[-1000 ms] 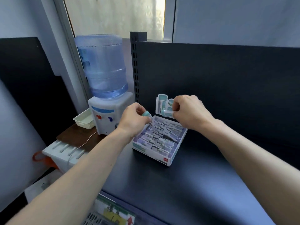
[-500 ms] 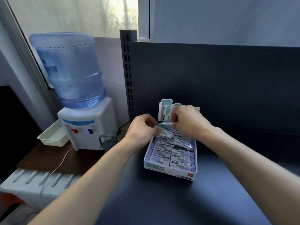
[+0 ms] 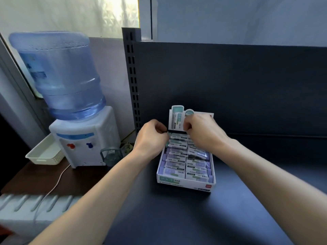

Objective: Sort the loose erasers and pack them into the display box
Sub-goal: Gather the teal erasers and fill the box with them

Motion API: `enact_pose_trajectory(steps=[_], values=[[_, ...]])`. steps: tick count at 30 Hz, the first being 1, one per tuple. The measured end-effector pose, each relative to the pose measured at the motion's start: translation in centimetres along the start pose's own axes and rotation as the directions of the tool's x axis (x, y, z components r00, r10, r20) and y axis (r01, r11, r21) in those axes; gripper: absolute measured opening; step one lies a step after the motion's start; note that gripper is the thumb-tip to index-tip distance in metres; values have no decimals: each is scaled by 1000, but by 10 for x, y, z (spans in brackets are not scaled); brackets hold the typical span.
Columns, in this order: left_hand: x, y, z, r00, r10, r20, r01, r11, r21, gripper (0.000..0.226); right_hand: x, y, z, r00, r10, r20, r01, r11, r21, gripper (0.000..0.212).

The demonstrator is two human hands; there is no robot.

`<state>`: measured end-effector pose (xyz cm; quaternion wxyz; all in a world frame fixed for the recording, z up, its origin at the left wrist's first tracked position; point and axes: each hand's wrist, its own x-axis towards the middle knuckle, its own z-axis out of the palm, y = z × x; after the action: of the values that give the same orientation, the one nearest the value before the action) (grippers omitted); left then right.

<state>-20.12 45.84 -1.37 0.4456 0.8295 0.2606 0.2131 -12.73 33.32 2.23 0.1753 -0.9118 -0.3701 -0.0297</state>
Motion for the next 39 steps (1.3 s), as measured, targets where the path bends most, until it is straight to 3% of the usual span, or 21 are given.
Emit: enact_pose_trajectory(steps=[1,3,9,13,17,24,29,39], values=[[-2,3,-4,1000,24,-19,-24,1000,-5,7,0,1,-1,1000,3,-11,-3,1000,-13,23],[-3,27,23,989,122,78,-121,992,-18,4,-16,28,-14,990,109,-89,-112,993,-35,18],[-14,66,17,939,343,31,-341,938,-60,9,-30,32,-41,977,95,-193,-99,995,-12,14],[-32,105,71,854,468,226,-448,884,-135,13,-72,87,-64,930,276,-244,-303,949,-81,12],[-70,143,120,761,529,377,-501,847,-177,11,-124,142,-91,878,371,-303,-417,903,-106,13],[-121,206,201,657,541,525,-534,826,-182,10,-197,231,-143,803,474,-362,-538,838,-96,14],[-153,240,273,620,478,622,-569,820,-63,7,-248,298,-171,764,538,-358,-595,801,-66,14],[-161,247,329,709,183,681,-475,837,270,20,-274,364,-177,781,564,-268,-585,811,1,15]])
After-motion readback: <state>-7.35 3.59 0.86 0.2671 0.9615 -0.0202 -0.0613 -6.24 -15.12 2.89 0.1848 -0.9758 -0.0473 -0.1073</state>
